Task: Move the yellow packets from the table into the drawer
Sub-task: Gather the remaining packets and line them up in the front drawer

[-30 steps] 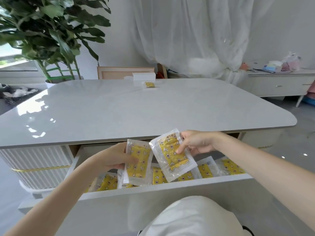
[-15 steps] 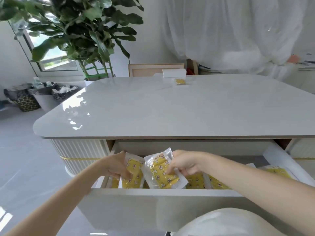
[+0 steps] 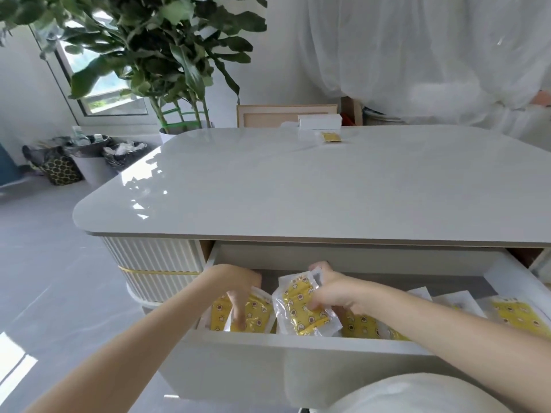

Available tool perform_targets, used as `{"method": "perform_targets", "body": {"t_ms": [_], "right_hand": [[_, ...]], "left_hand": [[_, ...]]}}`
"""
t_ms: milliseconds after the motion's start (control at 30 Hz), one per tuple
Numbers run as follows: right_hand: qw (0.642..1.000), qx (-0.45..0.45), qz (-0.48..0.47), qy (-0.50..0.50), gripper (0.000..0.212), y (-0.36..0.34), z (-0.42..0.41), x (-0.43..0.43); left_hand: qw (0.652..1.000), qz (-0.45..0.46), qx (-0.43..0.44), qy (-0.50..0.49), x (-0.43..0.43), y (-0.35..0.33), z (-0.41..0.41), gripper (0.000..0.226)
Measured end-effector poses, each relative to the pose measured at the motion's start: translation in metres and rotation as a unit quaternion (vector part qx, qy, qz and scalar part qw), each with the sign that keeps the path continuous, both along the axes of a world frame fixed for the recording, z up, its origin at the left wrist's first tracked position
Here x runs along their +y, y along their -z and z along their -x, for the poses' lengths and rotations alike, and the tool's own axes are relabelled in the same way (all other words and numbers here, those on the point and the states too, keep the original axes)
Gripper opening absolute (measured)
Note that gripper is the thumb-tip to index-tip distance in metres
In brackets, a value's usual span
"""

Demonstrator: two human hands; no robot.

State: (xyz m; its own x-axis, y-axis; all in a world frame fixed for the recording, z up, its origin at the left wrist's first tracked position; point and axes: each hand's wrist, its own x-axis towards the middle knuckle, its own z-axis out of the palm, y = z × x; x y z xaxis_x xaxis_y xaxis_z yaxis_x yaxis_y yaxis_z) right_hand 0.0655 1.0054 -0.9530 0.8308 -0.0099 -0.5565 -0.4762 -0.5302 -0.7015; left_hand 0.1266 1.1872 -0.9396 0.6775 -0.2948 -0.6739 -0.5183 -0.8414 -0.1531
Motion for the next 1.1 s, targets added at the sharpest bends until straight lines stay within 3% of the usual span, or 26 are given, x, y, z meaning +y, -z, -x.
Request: {"method": "perform_targets", "body": {"t_ms": [267,333,467,633,867,1100], "right_hand": [[0.972,-0.048,0.199,-0.114,0.061,-0.011,0.006,0.003],[0.960,-0.071,0.232,-0.138,0.064,-0.013,0.007,0.003],[0.934,-0.127,0.265,-0.202,0.096,-0.015,0.004,0.004],[0.889,-0.071,0.295,-0.343,0.083,-0.016,-0.002,0.002],[0.916,-0.046,0.220,-0.333,0.072,-0.018,-0.004,-0.003],[0.932,-0.062,0.202,-0.293,0.092,-0.017,-0.003,-0.006]], "left_hand": [[0.995,0.080,0.060,-0.005,-0.002,0.014,-0.003,0.102],[0.997,0.052,0.046,0.033,-0.004,0.017,-0.001,0.097],[0.996,0.066,-0.001,0.057,-0.005,0.014,0.006,0.089],[0.995,0.077,-0.034,0.061,0.001,0.018,0.006,0.088],[0.993,0.117,0.016,0.018,0.004,0.019,0.000,0.089],[0.984,0.172,0.037,-0.011,0.003,0.016,-0.005,0.079]]}}
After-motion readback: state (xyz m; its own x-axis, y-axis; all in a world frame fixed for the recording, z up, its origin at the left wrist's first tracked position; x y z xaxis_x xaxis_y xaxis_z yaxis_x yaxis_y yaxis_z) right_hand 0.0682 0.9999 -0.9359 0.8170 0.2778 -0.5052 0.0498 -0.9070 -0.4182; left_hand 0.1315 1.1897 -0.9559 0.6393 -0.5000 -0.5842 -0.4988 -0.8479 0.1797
